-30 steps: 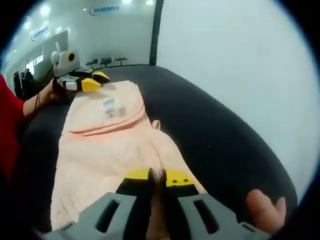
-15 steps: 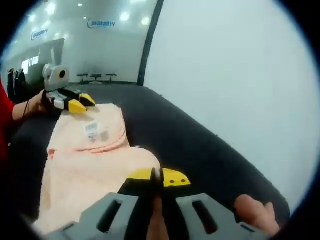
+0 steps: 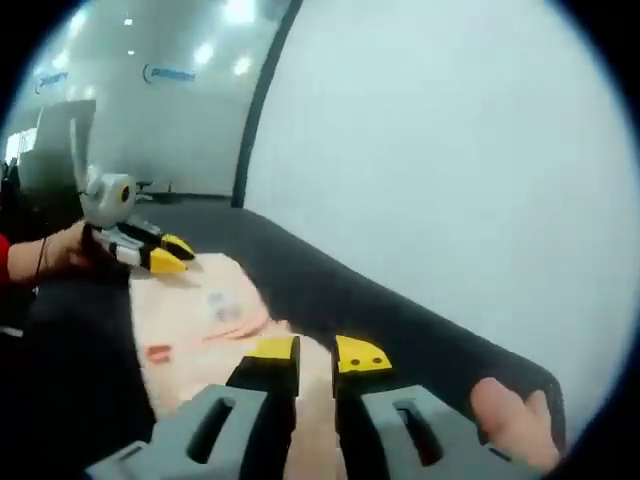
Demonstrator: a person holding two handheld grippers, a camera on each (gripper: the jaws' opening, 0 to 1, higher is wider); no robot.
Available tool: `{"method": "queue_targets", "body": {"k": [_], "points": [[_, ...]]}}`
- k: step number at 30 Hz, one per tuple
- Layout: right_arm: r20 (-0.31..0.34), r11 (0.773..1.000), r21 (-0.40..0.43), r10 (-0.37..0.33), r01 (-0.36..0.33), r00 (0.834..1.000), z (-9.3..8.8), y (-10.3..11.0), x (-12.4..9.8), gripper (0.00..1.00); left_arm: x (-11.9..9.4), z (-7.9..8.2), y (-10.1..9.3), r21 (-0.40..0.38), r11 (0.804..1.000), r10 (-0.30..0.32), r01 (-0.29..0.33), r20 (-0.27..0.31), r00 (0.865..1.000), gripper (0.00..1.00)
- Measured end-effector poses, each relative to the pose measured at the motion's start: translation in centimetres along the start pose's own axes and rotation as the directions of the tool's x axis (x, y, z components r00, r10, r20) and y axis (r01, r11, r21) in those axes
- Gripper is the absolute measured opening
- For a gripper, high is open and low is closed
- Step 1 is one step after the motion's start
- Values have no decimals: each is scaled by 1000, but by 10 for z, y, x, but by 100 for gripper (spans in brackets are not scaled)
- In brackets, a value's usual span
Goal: Fold the towel on the table until its edges align and the towel forms a compact rectangular stack.
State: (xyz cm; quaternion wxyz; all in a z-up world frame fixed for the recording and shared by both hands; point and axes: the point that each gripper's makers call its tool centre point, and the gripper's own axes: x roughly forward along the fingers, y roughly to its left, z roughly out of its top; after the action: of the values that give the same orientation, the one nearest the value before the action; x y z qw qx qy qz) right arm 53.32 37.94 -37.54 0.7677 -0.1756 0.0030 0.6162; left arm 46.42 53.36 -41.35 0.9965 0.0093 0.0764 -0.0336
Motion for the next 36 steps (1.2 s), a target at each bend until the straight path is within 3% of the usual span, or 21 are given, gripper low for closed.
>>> {"method": "queue_targets", "body": {"k": [1, 3, 5, 8, 10, 13, 16, 17, 19, 23, 26, 28, 30, 32, 33, 34, 36], "points": [[-11, 999, -28, -20, 20, 1000, -5, 7, 0, 10, 0, 0, -1, 0, 1000, 0, 0, 1, 1000, 21], [-59, 990, -139, 10, -18, 998, -24, 45, 4, 8, 0, 1, -2, -4, 1000, -3, 3, 3, 1000, 21], [-107, 972, -234, -29, 3, 994, -40, 53, 10, 8, -2, 0, 0, -7, 1000, 2, -2, 4, 1000, 21], [-106, 968, -247, 23, -49, 994, -46, 72, 18, 9, -4, 0, 6, -19, 1000, 17, -17, 8, 1000, 21], [-80, 978, -203, 30, -46, 996, -40, 75, 18, 14, -5, 1, 10, -33, 999, 27, -26, 14, 1000, 21], [-90, 961, -276, -15, -10, 996, -43, 71, 19, 21, -5, 5, 15, -64, 998, 29, -27, 28, 999, 21], [-109, 934, -356, -82, 38, 991, -53, 61, 27, 16, -4, 6, 15, -78, 997, 24, -21, 32, 999, 21], [-109, 932, -361, -74, 30, 991, -54, 63, 29, 11, -4, 6, 13, -78, 997, 22, -19, 31, 999, 21], [-132, 922, -382, -128, 69, 983, -57, 52, 27, 2, -4, 6, 13, -76, 997, 21, -19, 31, 999, 21], [-102, 937, -348, -82, 41, 991, -35, 59, 10, 1, -5, 9, 15, -109, 994, 18, -12, 52, 998, 21], [-44, 908, -418, -60, 36, 997, -21, 69, -3, 1, -6, 10, 14, -118, 993, 16, -9, 58, 998, 21], [-64, 898, -440, -43, 10, 997, -25, 74, -6, 1, -6, 9, 11, -115, 993, 11, -5, 54, 998, 21], [-121, 891, -451, -4, -51, 993, -42, 84, -4, 1, -6, 9, 12, -107, 994, 7, -1, 49, 999, 21], [-182, 898, -432, -1, -79, 983, -64, 88, 2, 2, -6, 9, 9, -103, 995, 2, 3, 48, 999, 21], [-186, 892, -446, -12, -74, 983, -69, 88, 5, 3, -6, 8, 8, -101, 995, 1, 4, 46, 999, 21], [-126, 879, -471, 9, -68, 992, -60, 91, 6, 5, -6, 7, 8, -101, 995, 2, 2, 42, 999, 21], [-109, 924, -364, 79, -114, 991, -51, 97, 2, 16, -7, 5, 12, -102, 995, 11, -8, 35, 999, 21]]}}
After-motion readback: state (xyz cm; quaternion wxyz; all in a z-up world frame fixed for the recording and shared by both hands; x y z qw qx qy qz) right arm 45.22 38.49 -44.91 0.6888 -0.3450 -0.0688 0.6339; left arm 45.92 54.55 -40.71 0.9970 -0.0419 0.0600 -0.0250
